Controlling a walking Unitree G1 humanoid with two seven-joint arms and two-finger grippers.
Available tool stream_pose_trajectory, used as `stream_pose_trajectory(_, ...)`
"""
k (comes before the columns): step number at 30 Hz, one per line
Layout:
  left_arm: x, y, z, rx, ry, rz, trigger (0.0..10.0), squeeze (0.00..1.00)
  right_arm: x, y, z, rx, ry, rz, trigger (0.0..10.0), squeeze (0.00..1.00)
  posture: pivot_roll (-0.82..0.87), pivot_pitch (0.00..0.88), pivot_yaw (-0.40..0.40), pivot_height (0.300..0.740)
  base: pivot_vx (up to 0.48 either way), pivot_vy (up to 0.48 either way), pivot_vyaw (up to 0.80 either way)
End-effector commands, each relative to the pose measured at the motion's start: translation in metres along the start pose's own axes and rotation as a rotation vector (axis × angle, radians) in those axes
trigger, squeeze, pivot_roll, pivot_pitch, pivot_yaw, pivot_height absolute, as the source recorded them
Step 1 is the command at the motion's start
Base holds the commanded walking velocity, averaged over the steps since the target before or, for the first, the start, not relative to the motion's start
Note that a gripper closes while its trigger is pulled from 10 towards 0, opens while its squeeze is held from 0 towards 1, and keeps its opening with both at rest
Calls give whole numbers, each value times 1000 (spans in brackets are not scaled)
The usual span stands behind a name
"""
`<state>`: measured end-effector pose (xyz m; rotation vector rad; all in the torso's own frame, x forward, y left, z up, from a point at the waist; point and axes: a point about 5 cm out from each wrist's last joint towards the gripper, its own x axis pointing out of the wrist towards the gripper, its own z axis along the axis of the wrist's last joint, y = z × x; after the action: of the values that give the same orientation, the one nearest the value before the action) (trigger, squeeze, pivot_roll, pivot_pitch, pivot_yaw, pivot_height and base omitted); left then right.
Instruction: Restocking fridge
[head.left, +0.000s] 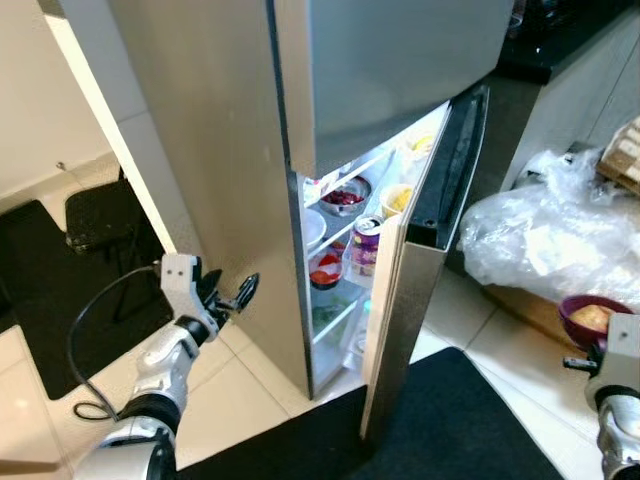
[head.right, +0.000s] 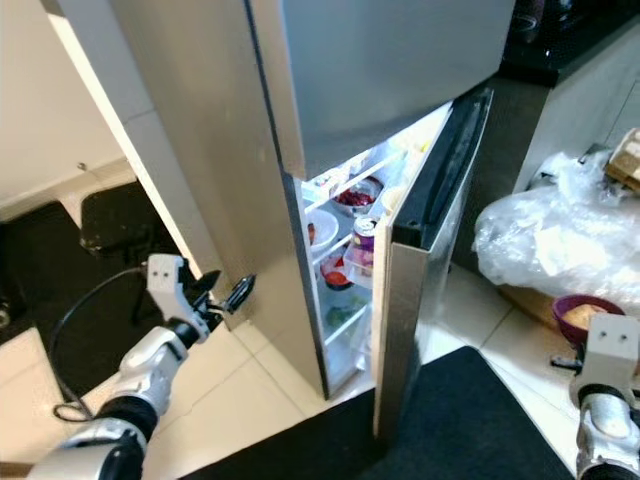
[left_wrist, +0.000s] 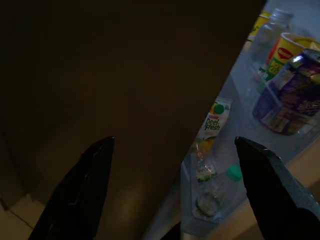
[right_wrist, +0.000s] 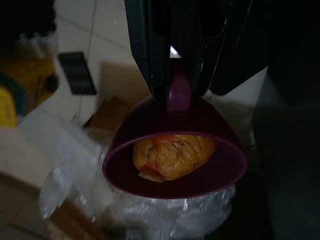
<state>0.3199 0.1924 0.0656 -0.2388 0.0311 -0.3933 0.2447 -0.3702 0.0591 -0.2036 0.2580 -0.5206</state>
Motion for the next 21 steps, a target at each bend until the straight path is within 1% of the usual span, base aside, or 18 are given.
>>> stream_pose_trajectory(1, -12, 14, 4, 13, -20, 55, 10000, 0, 0, 1, -4, -13, 29, 10, 10000, 0, -58, 33, 12, 739, 0, 0, 0)
stream_pose_trajectory(2, -12, 14, 4, 13, -20, 55, 10000, 0, 0, 1, -4, -13, 29, 10, 10000, 0, -58, 33, 12, 739, 0, 0, 0)
stream_pose_trajectory(4, -23, 22, -1, 15, -9, 101, 10000, 0, -1, 0, -6, -20, 40, 13, 10000, 0, -59, 41, -3, 739, 0, 0, 0)
stream_pose_trajectory(6, -27, 24, -4, 19, 0, 119, 10000, 0, -2, -2, -9, -29, 53, 16, 10000, 0, -53, 42, -14, 739, 0, 0, 0)
stream_pose_trajectory(13, -23, 21, -4, 22, -11, 120, 10000, 0, -4, -2, -15, -38, 84, 23, 10000, 0, -31, 38, -28, 739, 0, 0, 0)
stream_pose_trajectory(16, -17, 16, -2, 24, -24, 107, 10000, 0, -2, 9, -16, -30, 105, 50, 10000, 0, -9, 42, -50, 739, 0, 0, 0)
stream_pose_trajectory(19, -17, 12, -4, 14, -21, 86, 10000, 0, -4, 19, -20, -42, 127, 83, 10000, 0, -26, 31, -49, 739, 0, 0, 0)
stream_pose_trajectory(21, -17, 11, -6, 13, -14, 81, 10000, 0, -4, 21, -21, -42, 131, 88, 10000, 0, -26, 31, -49, 739, 0, 0, 0)
